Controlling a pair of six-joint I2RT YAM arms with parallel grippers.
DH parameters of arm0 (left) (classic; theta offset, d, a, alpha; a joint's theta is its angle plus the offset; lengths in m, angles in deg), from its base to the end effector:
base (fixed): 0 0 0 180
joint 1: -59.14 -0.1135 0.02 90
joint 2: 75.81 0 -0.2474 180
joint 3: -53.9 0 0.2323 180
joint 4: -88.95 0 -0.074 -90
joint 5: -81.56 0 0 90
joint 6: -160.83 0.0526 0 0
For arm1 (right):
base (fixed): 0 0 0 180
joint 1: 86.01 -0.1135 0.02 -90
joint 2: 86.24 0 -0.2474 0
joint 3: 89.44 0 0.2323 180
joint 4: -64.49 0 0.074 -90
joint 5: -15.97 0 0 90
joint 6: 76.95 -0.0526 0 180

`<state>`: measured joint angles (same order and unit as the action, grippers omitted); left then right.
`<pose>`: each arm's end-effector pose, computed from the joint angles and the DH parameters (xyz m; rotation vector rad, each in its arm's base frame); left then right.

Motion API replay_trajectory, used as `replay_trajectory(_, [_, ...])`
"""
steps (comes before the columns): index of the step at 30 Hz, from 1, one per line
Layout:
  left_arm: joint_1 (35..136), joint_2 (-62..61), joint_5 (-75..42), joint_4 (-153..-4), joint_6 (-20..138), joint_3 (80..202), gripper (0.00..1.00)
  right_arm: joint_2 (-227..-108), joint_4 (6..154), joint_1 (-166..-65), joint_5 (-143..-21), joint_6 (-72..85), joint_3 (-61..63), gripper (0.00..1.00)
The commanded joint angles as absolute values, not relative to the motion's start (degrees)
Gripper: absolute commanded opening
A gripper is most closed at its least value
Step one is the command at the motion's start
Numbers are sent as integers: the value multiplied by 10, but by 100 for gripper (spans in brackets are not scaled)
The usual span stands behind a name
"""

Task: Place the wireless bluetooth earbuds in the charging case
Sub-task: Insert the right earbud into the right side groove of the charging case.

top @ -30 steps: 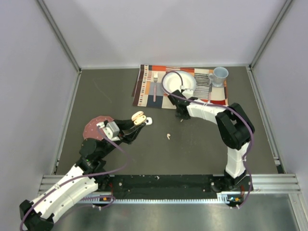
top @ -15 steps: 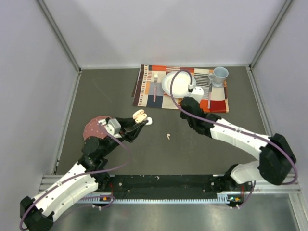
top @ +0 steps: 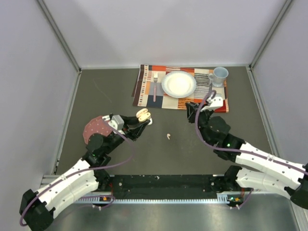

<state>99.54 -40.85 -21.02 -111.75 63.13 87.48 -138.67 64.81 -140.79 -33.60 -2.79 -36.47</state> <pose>0.1203 -0.1174 0.2911 0.5485 1.1663 -0.8601 0.1521 0.1564 0.3122 0.0226 1.5828 0.4154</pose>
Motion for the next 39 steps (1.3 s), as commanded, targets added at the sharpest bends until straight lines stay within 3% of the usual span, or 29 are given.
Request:
replay_trajectory(1, [993, -397, -229, -1168, 613, 880, 0, -1337, 560, -1426, -382, 33, -377, 0])
replay_trajectory(19, [993, -341, -282, -1172, 608, 911, 0, -1356, 586, -1459, -652, 46, -292, 0])
replay_trajectory(29, [993, -336, -288, -1163, 609, 921, 0, -1416, 555, -1513, -633, 79, -272, 0])
replay_trajectory(39, [993, -341, -287, -1163, 608, 915, 0, -1459, 473, -1554, -528, 128, -285, 0])
